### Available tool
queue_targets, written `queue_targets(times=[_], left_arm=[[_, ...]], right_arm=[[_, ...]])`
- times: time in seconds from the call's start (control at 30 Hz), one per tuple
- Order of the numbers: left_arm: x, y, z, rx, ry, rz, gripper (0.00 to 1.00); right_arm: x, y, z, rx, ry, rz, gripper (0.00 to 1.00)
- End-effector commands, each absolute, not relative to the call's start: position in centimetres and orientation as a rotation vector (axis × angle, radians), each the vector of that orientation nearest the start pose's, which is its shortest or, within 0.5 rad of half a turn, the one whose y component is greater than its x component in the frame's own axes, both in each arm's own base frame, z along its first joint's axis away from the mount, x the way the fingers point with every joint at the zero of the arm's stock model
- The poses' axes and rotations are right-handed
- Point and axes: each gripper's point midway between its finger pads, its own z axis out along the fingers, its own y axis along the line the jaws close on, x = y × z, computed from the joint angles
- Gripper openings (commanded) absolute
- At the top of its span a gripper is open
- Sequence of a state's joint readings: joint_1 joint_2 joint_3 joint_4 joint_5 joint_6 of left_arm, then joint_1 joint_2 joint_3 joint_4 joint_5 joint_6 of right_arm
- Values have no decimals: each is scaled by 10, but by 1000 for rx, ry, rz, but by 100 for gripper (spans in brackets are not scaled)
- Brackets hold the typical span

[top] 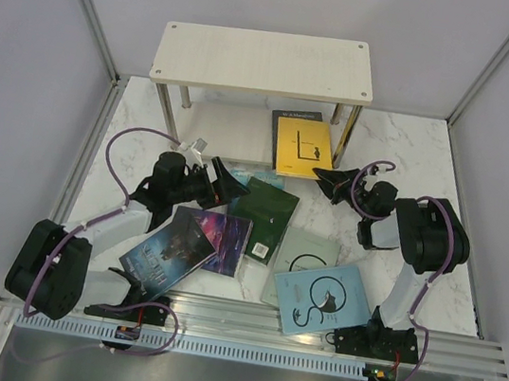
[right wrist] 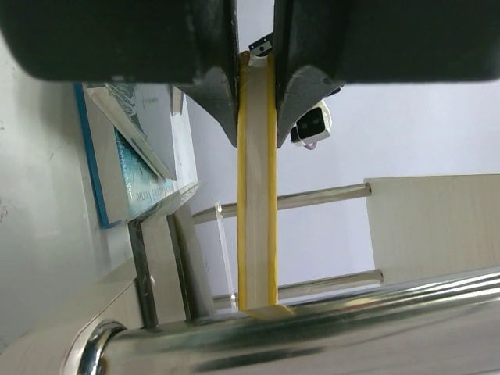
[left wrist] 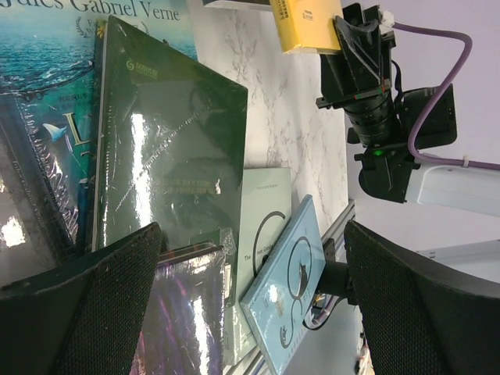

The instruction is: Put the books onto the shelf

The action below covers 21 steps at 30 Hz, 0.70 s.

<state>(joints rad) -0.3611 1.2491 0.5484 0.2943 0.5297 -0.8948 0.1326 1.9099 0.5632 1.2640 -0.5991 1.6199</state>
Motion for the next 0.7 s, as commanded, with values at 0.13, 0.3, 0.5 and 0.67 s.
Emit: queue_targets(times=[0.13,0.3,0.5,0.67], left_arm=[[290,-231,151,-147,2117,-1279,98],[290,-232,152,-144,2116,-1282,98],[288,-230,157,-141,2108,-1282,98],[285,-229,157,-141,2112,-1275,98]], right_arm=[[412,186,176,733,1581,1791,0],[440,190,180,742,1578,1760,0],[446,195,174,752,1619,1766,64],[420,198,150,772,1737,1764,98]])
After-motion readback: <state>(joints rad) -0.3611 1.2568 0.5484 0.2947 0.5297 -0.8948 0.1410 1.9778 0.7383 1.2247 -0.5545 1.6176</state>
